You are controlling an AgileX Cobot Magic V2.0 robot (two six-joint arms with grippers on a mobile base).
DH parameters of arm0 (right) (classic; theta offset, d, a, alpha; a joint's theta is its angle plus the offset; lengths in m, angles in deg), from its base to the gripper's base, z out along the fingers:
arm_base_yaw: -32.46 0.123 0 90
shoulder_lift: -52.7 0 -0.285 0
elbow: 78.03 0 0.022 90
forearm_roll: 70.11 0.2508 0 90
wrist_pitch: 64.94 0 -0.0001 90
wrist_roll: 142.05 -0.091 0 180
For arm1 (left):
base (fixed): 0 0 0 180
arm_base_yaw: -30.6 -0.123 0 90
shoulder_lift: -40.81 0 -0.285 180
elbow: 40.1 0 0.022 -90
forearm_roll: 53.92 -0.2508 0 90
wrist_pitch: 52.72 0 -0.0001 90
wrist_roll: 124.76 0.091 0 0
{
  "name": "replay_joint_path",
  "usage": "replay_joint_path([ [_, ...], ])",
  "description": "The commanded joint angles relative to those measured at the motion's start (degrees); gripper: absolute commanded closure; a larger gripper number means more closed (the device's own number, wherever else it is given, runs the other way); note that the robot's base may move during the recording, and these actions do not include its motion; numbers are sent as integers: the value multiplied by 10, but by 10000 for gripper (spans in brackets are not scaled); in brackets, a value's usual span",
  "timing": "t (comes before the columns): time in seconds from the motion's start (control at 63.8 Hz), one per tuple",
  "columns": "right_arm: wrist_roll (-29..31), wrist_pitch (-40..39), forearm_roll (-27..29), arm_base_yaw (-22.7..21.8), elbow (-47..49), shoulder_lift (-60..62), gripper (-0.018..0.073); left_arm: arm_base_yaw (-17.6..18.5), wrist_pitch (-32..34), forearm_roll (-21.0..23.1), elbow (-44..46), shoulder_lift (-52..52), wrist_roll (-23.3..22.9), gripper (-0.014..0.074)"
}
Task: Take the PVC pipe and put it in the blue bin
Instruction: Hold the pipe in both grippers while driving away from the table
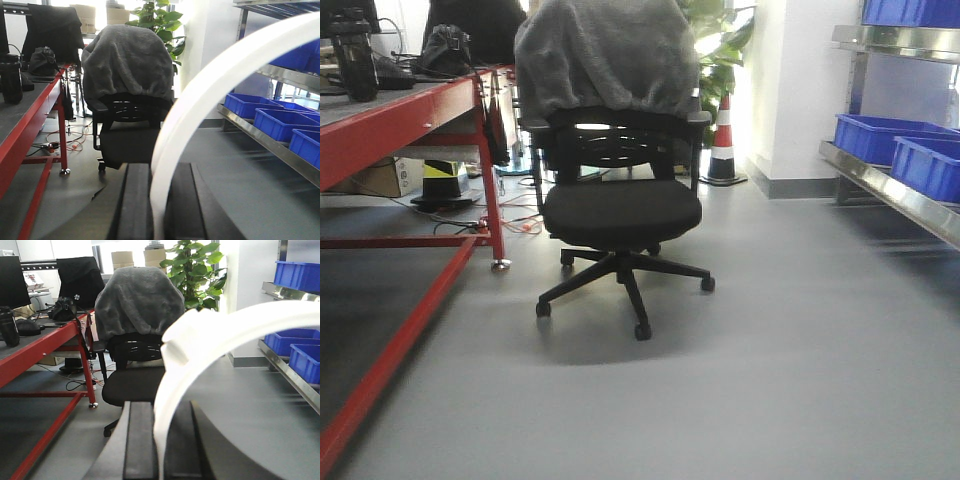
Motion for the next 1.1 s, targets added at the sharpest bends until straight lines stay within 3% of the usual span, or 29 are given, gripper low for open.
replay_joint_path([
  [0.0, 6, -10, -5, 1, 0, 3, 727, 3, 16, 4, 4, -2, -6, 707],
  [1.082, 6, -10, -5, 1, 0, 3, 727, 3, 16, 4, 4, -2, -6, 707],
])
